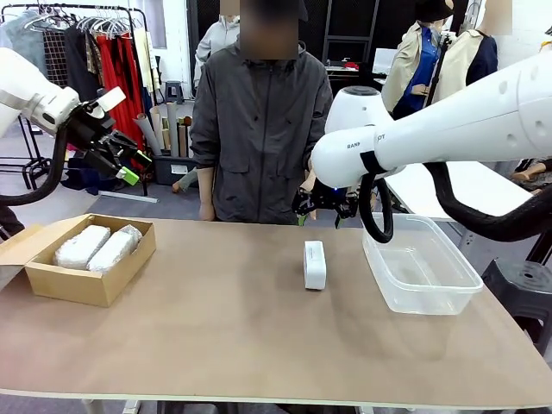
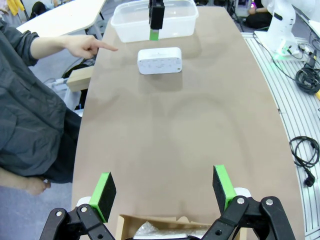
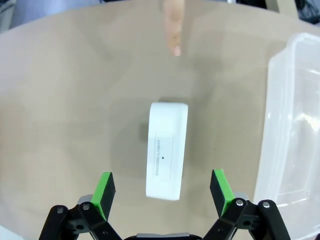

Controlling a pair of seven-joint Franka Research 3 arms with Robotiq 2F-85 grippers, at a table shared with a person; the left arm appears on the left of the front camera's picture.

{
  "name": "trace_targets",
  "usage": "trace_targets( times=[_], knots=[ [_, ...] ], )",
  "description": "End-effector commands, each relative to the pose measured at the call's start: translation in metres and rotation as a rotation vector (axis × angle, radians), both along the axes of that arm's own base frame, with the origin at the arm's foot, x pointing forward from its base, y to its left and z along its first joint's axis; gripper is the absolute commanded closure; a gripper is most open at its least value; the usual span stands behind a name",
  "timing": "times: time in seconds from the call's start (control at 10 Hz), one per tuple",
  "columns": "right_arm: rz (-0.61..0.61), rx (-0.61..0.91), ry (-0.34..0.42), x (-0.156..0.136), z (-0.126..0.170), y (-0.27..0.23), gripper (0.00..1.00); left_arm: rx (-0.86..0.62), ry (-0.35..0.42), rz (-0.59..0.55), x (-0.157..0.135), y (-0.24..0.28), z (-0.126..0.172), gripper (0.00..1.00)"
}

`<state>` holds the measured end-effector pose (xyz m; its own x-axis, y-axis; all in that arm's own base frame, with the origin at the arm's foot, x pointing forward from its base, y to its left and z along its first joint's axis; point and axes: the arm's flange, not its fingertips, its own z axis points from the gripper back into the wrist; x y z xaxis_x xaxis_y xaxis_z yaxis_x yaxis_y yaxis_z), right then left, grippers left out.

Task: Separate and place wrapped and unwrapped clocks.
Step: Pick up the Digital clock indicated by the person.

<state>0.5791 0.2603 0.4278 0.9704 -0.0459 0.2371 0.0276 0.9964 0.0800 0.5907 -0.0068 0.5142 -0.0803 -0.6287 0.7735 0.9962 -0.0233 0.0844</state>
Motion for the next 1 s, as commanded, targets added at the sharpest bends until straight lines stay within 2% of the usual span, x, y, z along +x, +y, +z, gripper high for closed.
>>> trace_targets(
  times=[0.0,0.3,0.4,0.5,0.9],
  knots=[
    [-0.094,-0.022,0.000,0.009,-0.011,0.010,0.00,0.002,0.002,-0.006,-0.001,0.000,0.001,0.00],
    [-0.113,-0.005,0.066,0.016,-0.032,0.003,0.00,0.002,0.002,-0.006,-0.001,0.000,0.001,0.00],
    [-0.065,0.017,0.048,0.013,-0.029,0.001,0.00,0.002,0.002,-0.006,-0.001,0.000,0.001,0.00],
    [-0.084,-0.008,0.057,0.008,-0.037,-0.004,0.00,0.002,0.002,-0.006,-0.001,0.000,0.001,0.00],
    [-0.084,-0.008,0.057,0.008,-0.037,-0.004,0.00,0.002,0.002,-0.006,-0.001,0.000,0.001,0.00]
  ],
)
